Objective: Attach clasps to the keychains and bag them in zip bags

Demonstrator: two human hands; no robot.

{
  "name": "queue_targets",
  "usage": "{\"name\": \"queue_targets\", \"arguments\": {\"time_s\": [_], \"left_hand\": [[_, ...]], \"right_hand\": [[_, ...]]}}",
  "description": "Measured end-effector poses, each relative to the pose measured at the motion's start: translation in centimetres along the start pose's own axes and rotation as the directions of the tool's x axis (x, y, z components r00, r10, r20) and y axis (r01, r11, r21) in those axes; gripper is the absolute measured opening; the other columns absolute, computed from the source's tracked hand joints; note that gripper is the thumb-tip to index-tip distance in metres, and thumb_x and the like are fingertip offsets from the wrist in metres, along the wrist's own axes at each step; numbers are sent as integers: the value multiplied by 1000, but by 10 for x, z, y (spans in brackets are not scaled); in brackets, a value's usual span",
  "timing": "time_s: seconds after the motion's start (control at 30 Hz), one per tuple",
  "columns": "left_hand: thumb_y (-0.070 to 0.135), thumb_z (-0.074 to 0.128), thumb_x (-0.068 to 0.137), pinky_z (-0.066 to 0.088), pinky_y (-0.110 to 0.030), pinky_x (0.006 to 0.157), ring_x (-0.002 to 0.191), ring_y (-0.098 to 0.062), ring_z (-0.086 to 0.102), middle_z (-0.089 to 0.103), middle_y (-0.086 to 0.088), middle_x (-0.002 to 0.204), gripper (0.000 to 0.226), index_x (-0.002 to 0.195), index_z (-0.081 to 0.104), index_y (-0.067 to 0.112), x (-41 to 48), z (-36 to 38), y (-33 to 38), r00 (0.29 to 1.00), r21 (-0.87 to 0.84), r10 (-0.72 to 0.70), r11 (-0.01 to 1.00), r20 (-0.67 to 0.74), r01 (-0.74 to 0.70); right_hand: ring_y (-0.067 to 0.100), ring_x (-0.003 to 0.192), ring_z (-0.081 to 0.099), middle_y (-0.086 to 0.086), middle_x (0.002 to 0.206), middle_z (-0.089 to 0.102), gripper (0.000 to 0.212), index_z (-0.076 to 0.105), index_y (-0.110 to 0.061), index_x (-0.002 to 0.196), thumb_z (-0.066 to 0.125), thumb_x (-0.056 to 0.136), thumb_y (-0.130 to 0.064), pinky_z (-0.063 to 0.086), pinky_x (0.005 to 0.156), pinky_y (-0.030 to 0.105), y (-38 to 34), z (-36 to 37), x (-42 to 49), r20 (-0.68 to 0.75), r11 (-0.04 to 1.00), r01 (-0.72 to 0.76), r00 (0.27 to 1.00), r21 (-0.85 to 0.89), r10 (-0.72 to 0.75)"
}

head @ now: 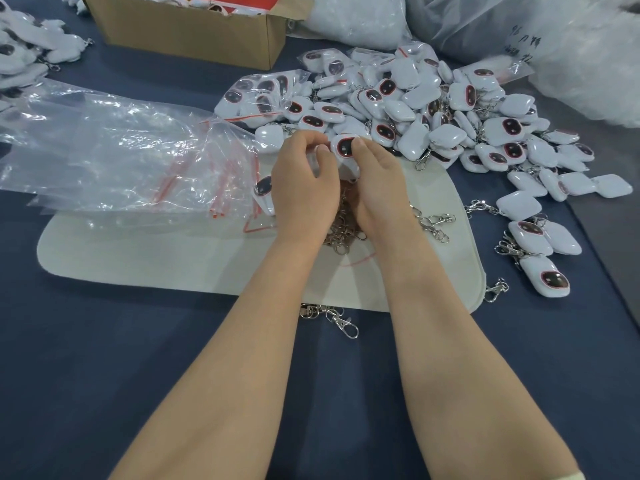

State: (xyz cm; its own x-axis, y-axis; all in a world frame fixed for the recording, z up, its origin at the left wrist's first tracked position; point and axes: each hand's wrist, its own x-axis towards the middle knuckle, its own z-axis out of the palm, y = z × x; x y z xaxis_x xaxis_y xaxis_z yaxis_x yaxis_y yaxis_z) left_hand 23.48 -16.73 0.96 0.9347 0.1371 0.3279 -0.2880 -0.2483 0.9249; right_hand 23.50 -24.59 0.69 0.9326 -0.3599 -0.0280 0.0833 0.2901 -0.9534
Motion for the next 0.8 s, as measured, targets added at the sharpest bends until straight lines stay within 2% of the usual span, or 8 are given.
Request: {"name": "queue_targets", "arguments": {"time_s": [0.1,0.17,0.23,0.3,0.43,0.53,0.67,0.8], "left_hand": [[11,48,92,42,-17,84,96,-13,58,64,-1,100,13,98,58,15,0,0,0,1000,-3,-8,1000,8,8],[12,47,93,43,-20,86,97,-14,59,64,-1,101,12,98,57,18,-1,0,0,1000,-10,-16,1000,20,16],[12,48,93,42,-16,84,97,-12,58,63,1,101,13,99,58,17,-1,0,0,1000,-3,-11,1000,14,11],[10,48,92,41,-15,82,96,-12,57,63,1,100,14,99,59,15,0,0,0,1000,-1,-6,1000,4,6],[8,49,91,42,-17,83,95,-14,58,64,-2,100,13,97,59,14,0,0,0,1000,-15,-8,1000,-1,8],[9,49,91,39,-10,79,94,-11,57,63,1,99,12,94,56,18,1,0,0,1000,-10,-2,1000,1,2],[9,49,91,41,-14,81,94,-11,57,62,2,97,12,94,56,18,0,1,1,1000,-21,-1,1000,5,1],[9,49,91,41,-17,82,93,-12,57,63,1,97,12,93,56,19,1,0,0,1000,-13,3,1000,1,-3]], "right_hand": [[27,82,65,18,88,66,29,60,9,106,38,103,-8,54,80,38,-1,1,1,-42,996,-55,997,75,58],[24,75,68,17,88,67,28,57,8,113,38,103,-11,57,72,33,-2,1,0,-38,983,-95,994,157,103],[26,80,66,18,91,65,19,56,1,107,43,102,-12,56,77,36,-3,2,-1,-13,982,-107,994,153,110],[29,85,58,20,92,58,7,55,-3,99,48,99,-6,49,82,43,-2,3,-2,-2,995,-80,997,58,80],[30,85,44,19,88,47,9,52,-5,92,49,95,3,38,80,43,-3,2,-4,38,999,4,999,-31,-3],[29,85,44,18,88,48,8,52,-5,94,49,96,3,39,81,44,-5,2,-5,30,1000,3,1000,-17,-3],[26,83,56,14,85,60,13,57,-4,94,44,99,-2,46,88,44,-5,3,-3,43,994,-63,997,93,59],[29,93,56,17,94,60,16,57,-5,95,42,100,-2,43,101,51,-4,2,-2,64,999,-30,997,10,29]]}}
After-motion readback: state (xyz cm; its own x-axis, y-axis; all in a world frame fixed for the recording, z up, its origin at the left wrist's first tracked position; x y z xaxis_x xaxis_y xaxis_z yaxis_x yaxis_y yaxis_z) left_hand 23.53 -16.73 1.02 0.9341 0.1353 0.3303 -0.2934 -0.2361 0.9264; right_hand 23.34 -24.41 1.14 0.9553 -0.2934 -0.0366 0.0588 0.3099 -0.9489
